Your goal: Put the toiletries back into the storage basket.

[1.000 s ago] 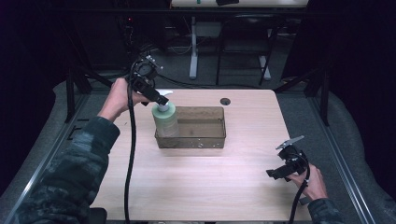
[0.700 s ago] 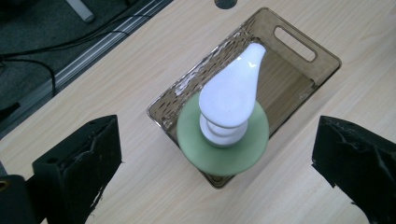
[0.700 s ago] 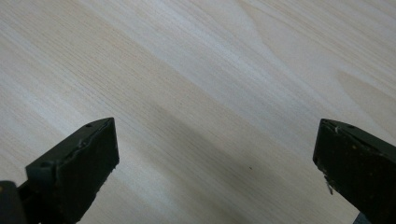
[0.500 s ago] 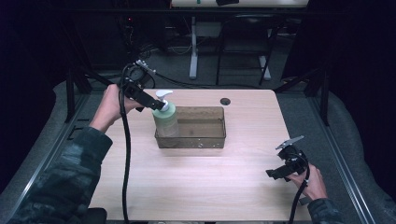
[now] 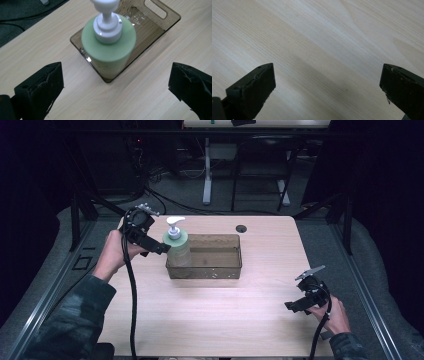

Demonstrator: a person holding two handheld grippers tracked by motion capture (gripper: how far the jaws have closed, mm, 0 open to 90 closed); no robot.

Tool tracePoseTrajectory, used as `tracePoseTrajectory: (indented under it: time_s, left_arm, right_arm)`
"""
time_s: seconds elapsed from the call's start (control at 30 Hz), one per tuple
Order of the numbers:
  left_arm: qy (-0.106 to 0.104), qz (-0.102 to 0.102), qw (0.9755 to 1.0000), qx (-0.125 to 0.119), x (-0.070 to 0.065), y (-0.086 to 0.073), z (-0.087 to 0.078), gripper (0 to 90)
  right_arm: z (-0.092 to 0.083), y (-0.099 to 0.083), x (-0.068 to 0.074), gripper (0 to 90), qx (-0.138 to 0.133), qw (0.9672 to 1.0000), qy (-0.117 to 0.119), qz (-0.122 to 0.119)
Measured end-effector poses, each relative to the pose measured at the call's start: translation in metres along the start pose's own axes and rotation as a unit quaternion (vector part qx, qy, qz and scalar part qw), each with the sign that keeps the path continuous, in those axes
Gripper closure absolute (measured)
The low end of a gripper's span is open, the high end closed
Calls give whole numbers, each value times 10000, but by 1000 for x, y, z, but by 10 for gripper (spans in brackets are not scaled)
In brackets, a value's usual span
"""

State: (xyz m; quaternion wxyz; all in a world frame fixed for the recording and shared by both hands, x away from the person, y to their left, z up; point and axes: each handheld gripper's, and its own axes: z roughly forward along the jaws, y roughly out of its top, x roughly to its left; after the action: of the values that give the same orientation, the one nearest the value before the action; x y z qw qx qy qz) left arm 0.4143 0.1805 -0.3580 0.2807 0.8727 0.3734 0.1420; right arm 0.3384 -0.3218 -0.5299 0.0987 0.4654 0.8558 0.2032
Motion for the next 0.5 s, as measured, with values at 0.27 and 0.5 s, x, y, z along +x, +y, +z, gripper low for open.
tracePoseTrajectory:
  time_s: [0.27,0.5]
  left_arm:
    - [-40,-272,9996,-17,-2,-33,12,0]
    - [-11,-555,9984,45,-4,-69,38,0]
  right_arm:
    - [2,0,0,0,29,10000,0,-25]
    - [1,0,0,0,26,10000,-30,-35]
